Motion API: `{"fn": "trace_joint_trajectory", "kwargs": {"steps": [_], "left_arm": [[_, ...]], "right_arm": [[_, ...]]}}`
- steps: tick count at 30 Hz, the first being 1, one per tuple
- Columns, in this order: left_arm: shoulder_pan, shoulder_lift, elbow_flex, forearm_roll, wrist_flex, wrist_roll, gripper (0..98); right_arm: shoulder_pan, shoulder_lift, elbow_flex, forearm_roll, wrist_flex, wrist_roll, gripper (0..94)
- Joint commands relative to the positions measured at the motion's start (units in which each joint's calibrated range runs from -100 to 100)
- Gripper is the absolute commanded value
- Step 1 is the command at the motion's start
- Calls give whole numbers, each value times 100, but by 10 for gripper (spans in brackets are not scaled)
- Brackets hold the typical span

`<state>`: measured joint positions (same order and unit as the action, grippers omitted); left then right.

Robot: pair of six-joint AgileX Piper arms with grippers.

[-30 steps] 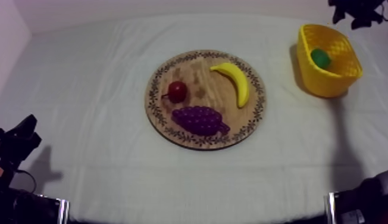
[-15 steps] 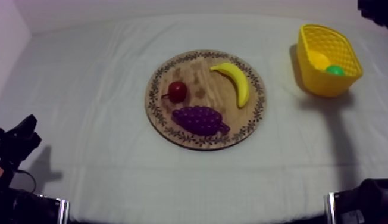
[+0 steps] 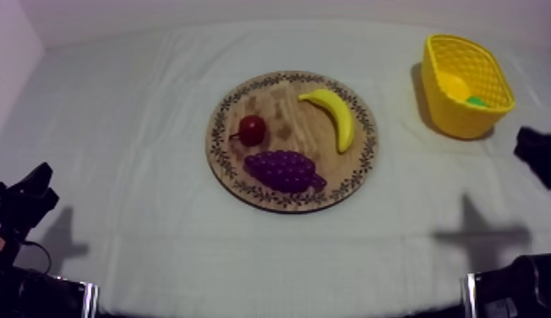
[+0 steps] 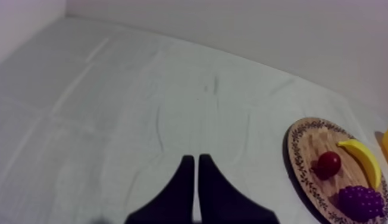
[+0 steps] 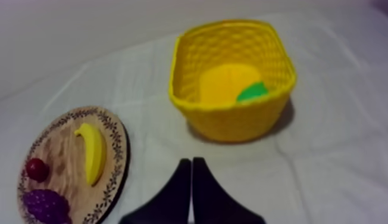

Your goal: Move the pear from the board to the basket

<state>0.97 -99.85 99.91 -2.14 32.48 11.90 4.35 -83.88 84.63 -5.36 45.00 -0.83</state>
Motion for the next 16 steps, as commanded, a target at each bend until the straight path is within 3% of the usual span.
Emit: {"fn": "trace_joint_trajectory", "kwargs": {"steps": [1, 5, 10, 16], "left_arm": [[1, 2, -2, 1, 2, -1, 1], [1, 2, -2, 1, 2, -2, 1], [1, 2, -2, 1, 2, 1, 1], [1, 2, -2, 1, 2, -1, 1]], "right_arm": [[-5, -1010, 859, 63, -45, -433, 2], [-6, -1145, 1196, 281, -107, -650, 2], [-6, -1180, 1454, 363, -700, -133, 2], [-6, -1186, 1508, 376, -844, 854, 2]]}}
